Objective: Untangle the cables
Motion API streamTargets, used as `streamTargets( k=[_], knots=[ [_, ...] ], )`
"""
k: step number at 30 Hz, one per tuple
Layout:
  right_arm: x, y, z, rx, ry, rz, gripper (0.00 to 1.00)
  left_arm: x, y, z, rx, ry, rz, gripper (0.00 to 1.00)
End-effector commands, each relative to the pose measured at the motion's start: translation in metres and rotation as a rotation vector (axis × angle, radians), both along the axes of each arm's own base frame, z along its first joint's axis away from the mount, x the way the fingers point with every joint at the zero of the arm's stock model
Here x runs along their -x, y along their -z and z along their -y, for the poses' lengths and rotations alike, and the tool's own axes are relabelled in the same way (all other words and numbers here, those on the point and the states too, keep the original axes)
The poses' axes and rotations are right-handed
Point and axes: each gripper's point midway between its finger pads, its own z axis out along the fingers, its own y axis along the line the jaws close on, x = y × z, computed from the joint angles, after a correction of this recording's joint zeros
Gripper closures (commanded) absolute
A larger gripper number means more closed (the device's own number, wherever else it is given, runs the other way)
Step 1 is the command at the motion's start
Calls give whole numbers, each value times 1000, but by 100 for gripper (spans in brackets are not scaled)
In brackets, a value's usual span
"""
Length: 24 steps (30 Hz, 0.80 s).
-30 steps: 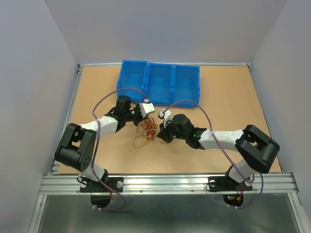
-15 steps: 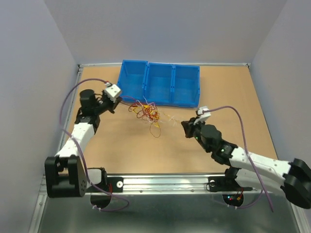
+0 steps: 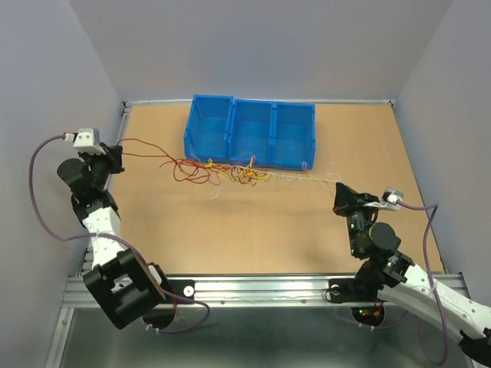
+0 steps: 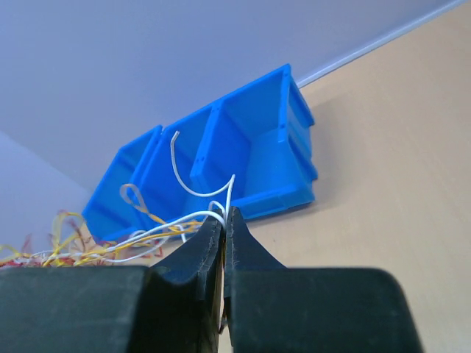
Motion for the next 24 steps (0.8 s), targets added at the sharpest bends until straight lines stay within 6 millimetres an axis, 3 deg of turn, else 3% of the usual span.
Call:
streamTargets(
  k=[1, 5, 9, 11, 12, 15, 18, 22, 23, 24],
  knots=[
    [4, 13, 34, -54, 163, -17, 99, 8, -33, -37, 104, -109, 125, 100],
    [8, 15, 45, -84, 198, -6, 100, 18, -42, -43, 90, -141, 174, 100],
    [8, 15, 41, -72, 168, 0, 99, 25, -45, -24, 53, -52, 194, 100],
    [6, 13, 19, 10, 54, 10, 98, 29, -45, -3, 25, 60, 199, 100],
    [6, 10, -6, 55, -71, 30, 78, 36, -45, 21, -3, 194, 202, 100],
    [10, 7, -47, 163, -273, 85, 21, 51, -49, 74, -79, 419, 225, 100],
    [14, 3, -106, 282, -526, 119, 8, 70, -54, 117, -165, 542, 278, 100],
    [18, 6, -165, 399, -772, 120, 3, 95, -74, 155, -235, 637, 353, 100],
    [18, 6, -194, 435, -883, 137, 3, 104, -83, 167, -235, 678, 368, 100],
    [18, 5, -206, 452, -929, 156, 3, 108, -87, 172, -238, 702, 375, 100]
  ],
)
